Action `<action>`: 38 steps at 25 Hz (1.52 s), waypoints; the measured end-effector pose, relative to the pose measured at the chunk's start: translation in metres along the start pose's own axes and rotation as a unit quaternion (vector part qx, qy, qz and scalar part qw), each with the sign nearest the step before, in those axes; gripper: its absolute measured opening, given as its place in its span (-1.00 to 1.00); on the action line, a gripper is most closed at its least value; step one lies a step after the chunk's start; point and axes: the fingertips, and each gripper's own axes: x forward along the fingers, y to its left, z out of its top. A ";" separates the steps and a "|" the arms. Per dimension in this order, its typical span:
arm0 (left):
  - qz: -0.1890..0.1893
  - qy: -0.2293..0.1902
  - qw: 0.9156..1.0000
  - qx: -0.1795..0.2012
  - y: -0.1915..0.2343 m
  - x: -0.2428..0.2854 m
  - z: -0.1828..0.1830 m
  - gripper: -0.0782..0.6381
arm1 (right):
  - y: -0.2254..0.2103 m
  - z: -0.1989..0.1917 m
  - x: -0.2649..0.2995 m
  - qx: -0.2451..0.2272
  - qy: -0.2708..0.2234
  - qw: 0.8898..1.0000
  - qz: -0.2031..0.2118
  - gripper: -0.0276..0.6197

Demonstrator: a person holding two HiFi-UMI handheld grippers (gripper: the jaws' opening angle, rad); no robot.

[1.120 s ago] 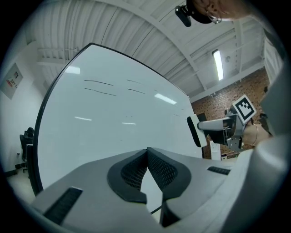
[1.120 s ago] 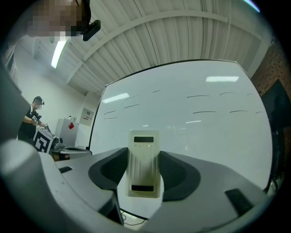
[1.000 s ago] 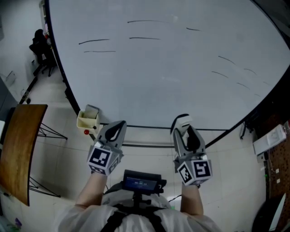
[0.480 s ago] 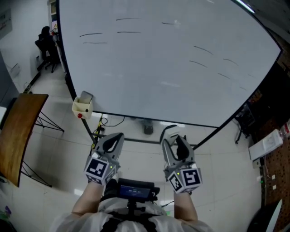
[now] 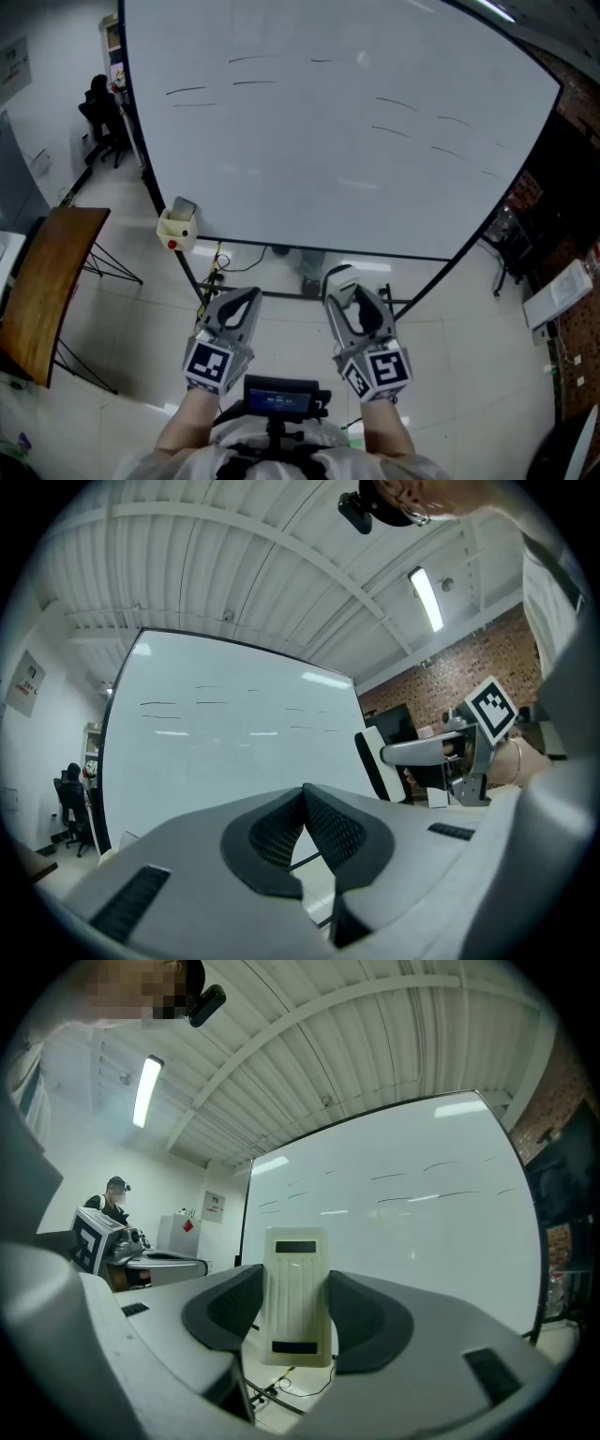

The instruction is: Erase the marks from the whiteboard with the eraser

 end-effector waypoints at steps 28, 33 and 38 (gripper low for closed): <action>-0.013 -0.035 0.999 -0.022 0.045 -0.003 0.019 -0.78 | 0.024 0.021 0.018 -0.008 -0.017 0.999 -0.031 -0.24; -0.009 -0.036 0.999 -0.026 0.049 -0.001 0.019 -0.78 | 0.022 0.021 0.023 -0.007 -0.018 0.999 -0.030 -0.24; -0.003 -0.037 0.999 -0.028 0.054 0.001 0.018 -0.78 | 0.021 0.020 0.028 -0.009 -0.018 0.999 -0.028 -0.24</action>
